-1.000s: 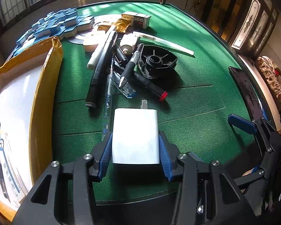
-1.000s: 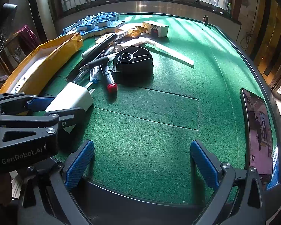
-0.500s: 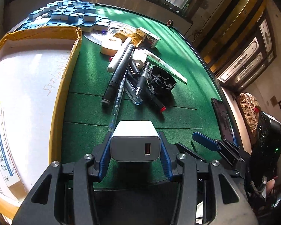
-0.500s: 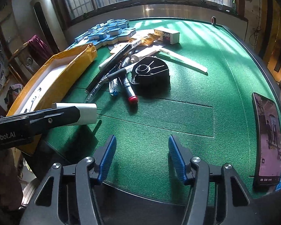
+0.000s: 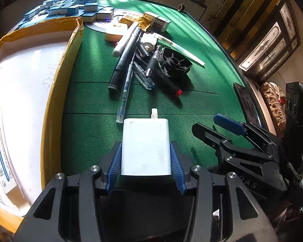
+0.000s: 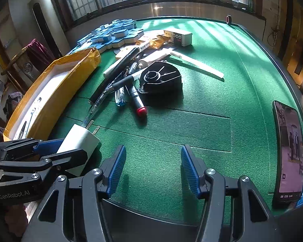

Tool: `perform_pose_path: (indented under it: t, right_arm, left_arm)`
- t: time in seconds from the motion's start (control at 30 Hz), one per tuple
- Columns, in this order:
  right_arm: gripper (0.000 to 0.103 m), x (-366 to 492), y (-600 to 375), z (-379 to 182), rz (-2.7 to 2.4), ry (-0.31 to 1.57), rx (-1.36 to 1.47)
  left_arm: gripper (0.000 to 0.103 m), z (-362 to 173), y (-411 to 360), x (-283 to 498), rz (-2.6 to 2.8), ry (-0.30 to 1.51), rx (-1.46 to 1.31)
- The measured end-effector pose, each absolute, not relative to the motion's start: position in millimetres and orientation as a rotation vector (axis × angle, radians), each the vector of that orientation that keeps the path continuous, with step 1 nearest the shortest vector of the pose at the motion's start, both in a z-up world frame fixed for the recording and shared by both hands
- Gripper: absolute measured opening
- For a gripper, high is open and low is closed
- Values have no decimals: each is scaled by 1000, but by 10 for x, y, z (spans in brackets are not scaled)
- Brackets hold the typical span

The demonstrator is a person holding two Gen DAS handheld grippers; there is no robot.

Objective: Organize objects
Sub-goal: 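Hold the charger in the left tool while the right tool grasps the black marker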

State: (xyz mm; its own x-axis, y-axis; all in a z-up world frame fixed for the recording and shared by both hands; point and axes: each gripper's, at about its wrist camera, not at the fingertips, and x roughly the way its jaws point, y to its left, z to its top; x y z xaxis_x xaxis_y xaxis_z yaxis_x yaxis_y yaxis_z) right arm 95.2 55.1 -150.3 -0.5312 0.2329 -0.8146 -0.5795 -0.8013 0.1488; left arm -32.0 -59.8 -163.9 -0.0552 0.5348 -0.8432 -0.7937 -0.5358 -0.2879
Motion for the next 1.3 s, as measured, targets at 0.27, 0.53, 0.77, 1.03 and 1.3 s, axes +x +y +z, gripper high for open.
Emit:
perform_pose_path:
  t: [0.27, 0.53, 0.77, 1.03, 1.3]
  right_arm:
    - [51, 969, 561, -1501, 2332, 568, -1153]
    - [51, 981, 594, -1539, 2327, 594, -1155]
    - [51, 987, 619, -1547, 2325, 607, -1153]
    - [51, 965, 622, -1542, 2328, 607, -1149]
    - [51, 878, 713, -1477, 2353, 623, -1131]
  left_arm:
    - [47, -1679, -589, -328, 1765, 312, -1269]
    - [48, -1685, -615, -344, 1765, 271, -1274]
    - [59, -1701, -660, -407, 1729, 167, -1288]
    - [83, -1702, -616, -394, 1655, 114, -1284]
    - [48, -1685, -599, -379, 1757, 234, -1271]
